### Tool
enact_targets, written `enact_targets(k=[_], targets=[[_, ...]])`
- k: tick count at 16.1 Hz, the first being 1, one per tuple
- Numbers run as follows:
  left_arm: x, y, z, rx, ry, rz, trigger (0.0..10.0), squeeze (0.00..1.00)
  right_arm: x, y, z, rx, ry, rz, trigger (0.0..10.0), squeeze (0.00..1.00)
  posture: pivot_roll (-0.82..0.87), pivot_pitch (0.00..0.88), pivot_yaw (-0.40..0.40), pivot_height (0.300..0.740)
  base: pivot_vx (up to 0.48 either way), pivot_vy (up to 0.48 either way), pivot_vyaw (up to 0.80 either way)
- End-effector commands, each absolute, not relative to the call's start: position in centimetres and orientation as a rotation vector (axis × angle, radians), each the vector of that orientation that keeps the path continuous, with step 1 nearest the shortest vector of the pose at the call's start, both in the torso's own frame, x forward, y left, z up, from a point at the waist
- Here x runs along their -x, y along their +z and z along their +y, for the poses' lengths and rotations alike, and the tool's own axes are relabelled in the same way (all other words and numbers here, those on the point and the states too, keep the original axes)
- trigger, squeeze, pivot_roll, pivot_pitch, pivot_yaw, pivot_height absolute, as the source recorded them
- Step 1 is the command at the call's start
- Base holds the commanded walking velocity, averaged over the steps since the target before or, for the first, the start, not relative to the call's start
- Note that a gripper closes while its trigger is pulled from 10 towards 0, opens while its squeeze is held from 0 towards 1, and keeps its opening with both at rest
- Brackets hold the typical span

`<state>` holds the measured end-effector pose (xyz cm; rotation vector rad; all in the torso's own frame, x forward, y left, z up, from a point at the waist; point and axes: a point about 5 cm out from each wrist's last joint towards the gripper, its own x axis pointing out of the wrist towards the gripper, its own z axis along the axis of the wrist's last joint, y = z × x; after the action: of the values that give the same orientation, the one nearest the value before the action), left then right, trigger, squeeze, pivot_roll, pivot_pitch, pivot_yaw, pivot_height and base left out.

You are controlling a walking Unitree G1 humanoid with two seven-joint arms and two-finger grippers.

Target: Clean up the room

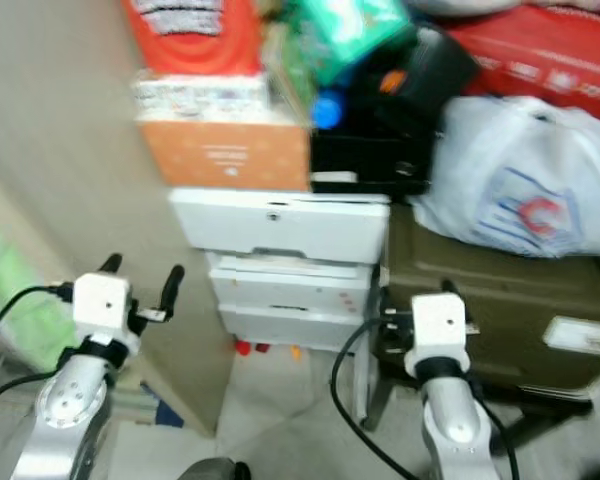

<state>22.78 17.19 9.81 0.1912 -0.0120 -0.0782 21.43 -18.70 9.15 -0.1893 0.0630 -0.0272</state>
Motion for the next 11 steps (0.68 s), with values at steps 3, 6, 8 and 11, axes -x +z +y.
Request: enact_targets(k=[3, 6, 8, 11], targets=[[-23.4, 11.2, 17.7, -0.233, -0.035, -0.049, 10.0, 0.0, -22.5, 9.8, -18.4, 0.176, -0.02, 0.045, 10.0, 0.0, 0.0, 0.0, 0.021, 0.74, 0.0, 0.0, 0.79], [-23.5, 11.6, 17.8, -0.249, -0.011, -0.062, 10.0, 0.0, -22.9, 10.1, -17.9, 0.179, -0.015, 0.026, 10.0, 0.0, 0.01, 0.001, 0.022, 0.74, 0.0, 0.0, 0.79], [-22.9, 10.4, 17.9, -0.238, -0.028, 0.014, 10.0, 0.0, -22.8, 10.3, -17.6, 0.182, -0.002, 0.022, 10.0, 0.0, -0.01, 0.0, 0.026, 0.74, 0.0, 0.0, 0.79], [-22.3, 9.8, 17.8, -0.246, -0.009, 0.044, 10.0, 0.0, -22.4, 9.7, -17.4, 0.149, 0.009, 0.047, 10.0, 0.0, -0.02, 0.0, 0.039, 0.74, 0.0, 0.0, 0.79]])
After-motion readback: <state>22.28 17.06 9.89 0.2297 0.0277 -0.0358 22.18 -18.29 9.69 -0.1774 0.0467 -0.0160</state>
